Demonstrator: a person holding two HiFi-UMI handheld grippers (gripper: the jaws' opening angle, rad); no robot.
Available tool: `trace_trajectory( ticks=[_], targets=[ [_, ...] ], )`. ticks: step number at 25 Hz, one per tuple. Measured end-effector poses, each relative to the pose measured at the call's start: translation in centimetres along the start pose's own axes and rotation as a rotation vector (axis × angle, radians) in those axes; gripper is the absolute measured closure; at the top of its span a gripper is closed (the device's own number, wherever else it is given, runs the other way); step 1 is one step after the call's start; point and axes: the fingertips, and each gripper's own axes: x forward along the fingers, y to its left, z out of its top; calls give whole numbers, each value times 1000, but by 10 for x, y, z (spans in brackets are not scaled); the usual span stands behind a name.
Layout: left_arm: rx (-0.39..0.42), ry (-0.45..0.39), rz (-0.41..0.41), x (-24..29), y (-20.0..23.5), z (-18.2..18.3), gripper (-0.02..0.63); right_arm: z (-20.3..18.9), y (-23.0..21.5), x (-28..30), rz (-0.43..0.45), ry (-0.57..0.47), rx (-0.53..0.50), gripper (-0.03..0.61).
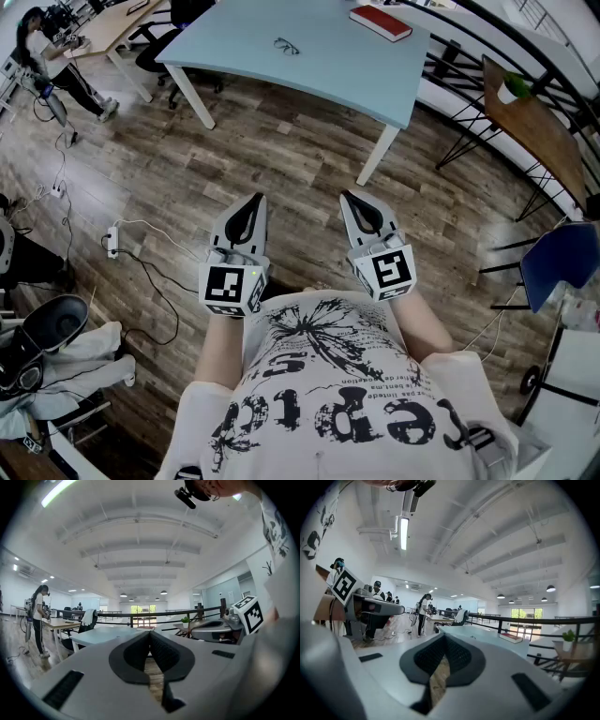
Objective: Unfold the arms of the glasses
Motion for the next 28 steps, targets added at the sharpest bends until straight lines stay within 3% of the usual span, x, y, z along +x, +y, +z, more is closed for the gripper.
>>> trace_trajectory(
  ticks=[18,28],
  targets=[
    [-11,22,11,14,27,-10,595,-14,-7,28,-23,14,64,568],
    [-25,46,11,68,115,-25,595,-16,-10,132,-26,48,36,568]
  ],
)
